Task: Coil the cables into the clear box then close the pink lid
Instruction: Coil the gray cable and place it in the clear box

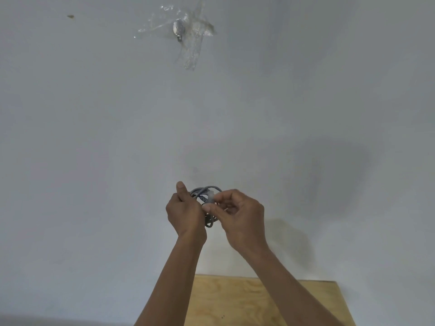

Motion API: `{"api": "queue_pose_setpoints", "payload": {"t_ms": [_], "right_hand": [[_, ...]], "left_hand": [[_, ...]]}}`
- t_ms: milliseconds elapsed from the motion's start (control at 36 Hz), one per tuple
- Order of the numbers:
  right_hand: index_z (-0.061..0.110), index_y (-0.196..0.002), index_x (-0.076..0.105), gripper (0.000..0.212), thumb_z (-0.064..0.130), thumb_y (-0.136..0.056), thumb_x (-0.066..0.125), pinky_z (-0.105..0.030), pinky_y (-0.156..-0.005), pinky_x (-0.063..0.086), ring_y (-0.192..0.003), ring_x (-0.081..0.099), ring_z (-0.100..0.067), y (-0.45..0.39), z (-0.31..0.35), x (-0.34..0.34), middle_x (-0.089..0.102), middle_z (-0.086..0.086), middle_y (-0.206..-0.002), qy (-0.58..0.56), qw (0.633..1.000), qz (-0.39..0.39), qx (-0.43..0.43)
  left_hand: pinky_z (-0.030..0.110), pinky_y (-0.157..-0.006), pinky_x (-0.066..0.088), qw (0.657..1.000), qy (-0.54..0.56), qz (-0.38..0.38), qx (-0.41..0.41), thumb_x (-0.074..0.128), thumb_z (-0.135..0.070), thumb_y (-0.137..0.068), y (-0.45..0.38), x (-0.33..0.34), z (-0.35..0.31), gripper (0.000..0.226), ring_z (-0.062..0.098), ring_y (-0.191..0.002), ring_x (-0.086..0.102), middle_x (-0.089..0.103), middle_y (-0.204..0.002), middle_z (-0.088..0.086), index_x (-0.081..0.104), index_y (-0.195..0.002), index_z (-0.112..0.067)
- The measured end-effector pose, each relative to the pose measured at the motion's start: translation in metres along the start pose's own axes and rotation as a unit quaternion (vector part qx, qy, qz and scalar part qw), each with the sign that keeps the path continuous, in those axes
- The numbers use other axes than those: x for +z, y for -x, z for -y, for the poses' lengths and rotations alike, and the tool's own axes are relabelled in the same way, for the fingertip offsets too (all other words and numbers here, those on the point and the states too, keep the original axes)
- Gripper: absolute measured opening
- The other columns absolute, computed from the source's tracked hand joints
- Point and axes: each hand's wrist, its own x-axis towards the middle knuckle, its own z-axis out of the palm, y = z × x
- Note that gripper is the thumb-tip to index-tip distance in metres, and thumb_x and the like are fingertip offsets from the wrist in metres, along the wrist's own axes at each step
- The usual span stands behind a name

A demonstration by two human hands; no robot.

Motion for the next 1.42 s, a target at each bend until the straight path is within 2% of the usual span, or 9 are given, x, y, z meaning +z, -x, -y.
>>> {"api": "queue_pose_setpoints", "payload": {"t_ms": [139, 222, 306, 500, 750, 889, 1000, 1194, 1417], "right_hand": [[0.028, -0.095, 0.077, 0.008, 0.029, -0.09, 0.072, -0.003, -0.077, 0.037, -0.094, 0.052, -0.006, 0.003, -0.014, 0.008, 0.057, 0.021, -0.094, 0.173, 0.975, -0.006, -0.137], [0.03, -0.093, 0.075, 0.006, 0.03, -0.089, 0.071, -0.004, -0.081, 0.038, -0.103, 0.048, -0.009, 0.003, -0.018, 0.01, 0.045, 0.014, -0.114, 0.182, 0.979, -0.002, -0.097], [0.03, -0.092, 0.07, 0.005, 0.028, -0.087, 0.071, -0.021, -0.086, 0.051, -0.109, 0.05, 0.01, 0.003, -0.018, 0.011, 0.043, 0.011, -0.129, 0.14, 0.989, 0.02, -0.044], [0.035, -0.107, 0.047, 0.035, 0.029, -0.086, 0.074, -0.009, -0.066, 0.045, -0.092, 0.064, -0.011, 0.0, -0.012, 0.016, 0.058, 0.015, -0.114, 0.068, 0.997, 0.011, 0.029], [0.038, -0.104, 0.051, 0.035, 0.031, -0.083, 0.078, -0.009, -0.069, 0.046, -0.089, 0.063, -0.011, -0.006, -0.019, 0.022, 0.059, 0.015, -0.109, 0.063, 0.997, -0.043, 0.005], [0.033, -0.102, 0.06, 0.034, 0.036, -0.078, 0.083, -0.023, -0.07, 0.055, -0.083, 0.065, -0.007, -0.005, -0.026, 0.03, 0.062, 0.02, -0.101, 0.043, 0.995, -0.084, -0.018], [0.024, -0.11, 0.069, 0.03, 0.032, -0.083, 0.08, -0.021, -0.077, 0.057, -0.099, 0.064, -0.002, 0.001, -0.036, 0.033, 0.063, 0.02, -0.11, 0.055, 0.994, -0.066, -0.062], [0.02, -0.139, 0.058, 0.051, 0.015, -0.09, 0.073, -0.011, -0.086, 0.053, -0.125, 0.051, 0.006, 0.017, -0.055, 0.028, 0.05, 0.012, -0.14, 0.009, 0.997, 0.066, -0.048], [0.026, -0.114, 0.072, 0.034, 0.018, -0.082, 0.08, -0.021, -0.079, 0.055, -0.097, 0.064, -0.003, 0.024, -0.064, 0.059, 0.064, 0.014, -0.109, 0.075, 0.993, -0.09, -0.024]], "left_hand": [[0.044, -0.065, 0.052, 0.999, 0.031, 0.025, -0.022, 0.042, -0.05, -0.102, 0.003, 0.0, -0.001, 0.054, 0.026, -0.065, 0.054, 0.056, -0.072, 0.014, 0.047, -0.07, -0.008], [0.046, -0.069, 0.056, 0.998, 0.038, 0.033, -0.037, 0.042, -0.05, -0.103, 0.005, -0.001, -0.001, 0.055, 0.027, -0.065, 0.058, 0.06, -0.074, 0.015, 0.051, -0.073, -0.005], [0.039, -0.065, 0.054, 0.998, 0.037, 0.033, -0.028, 0.04, -0.049, -0.104, 0.008, -0.001, 0.001, 0.062, 0.027, -0.066, 0.061, 0.065, -0.077, 0.017, 0.057, -0.083, 0.007], [0.042, -0.072, 0.058, 0.998, 0.046, 0.041, -0.027, 0.04, -0.047, -0.105, 0.011, 0.001, 0.001, 0.061, 0.034, -0.074, 0.07, 0.072, -0.087, 0.023, 0.062, -0.09, 0.007], [0.039, -0.067, 0.055, 0.996, 0.058, 0.056, -0.037, 0.039, -0.048, -0.104, 0.012, 0.002, -0.001, 0.058, 0.026, -0.069, 0.065, 0.069, -0.085, 0.02, 0.062, -0.093, 0.004], [0.044, -0.072, 0.058, 0.989, 0.095, 0.064, -0.092, 0.042, -0.044, -0.105, 0.01, 0.001, -0.002, 0.046, 0.031, -0.077, 0.069, 0.069, -0.089, 0.018, 0.06, -0.087, -0.005], [0.047, -0.077, 0.06, 0.981, 0.124, 0.052, -0.138, 0.045, -0.04, -0.105, 0.006, -0.004, 0.0, 0.043, 0.032, -0.074, 0.069, 0.069, -0.085, 0.019, 0.062, -0.085, -0.005], [0.044, -0.076, 0.06, 0.974, 0.138, 0.032, -0.177, 0.046, -0.034, -0.106, -0.004, -0.014, 0.008, 0.042, 0.03, -0.067, 0.065, 0.064, -0.078, 0.015, 0.059, -0.08, -0.004], [0.048, -0.074, 0.059, 0.986, 0.083, 0.029, -0.138, 0.044, -0.042, -0.104, -0.007, -0.024, 0.035, 0.042, 0.035, -0.081, 0.069, 0.067, -0.087, 0.016, 0.059, -0.083, -0.008]]}}
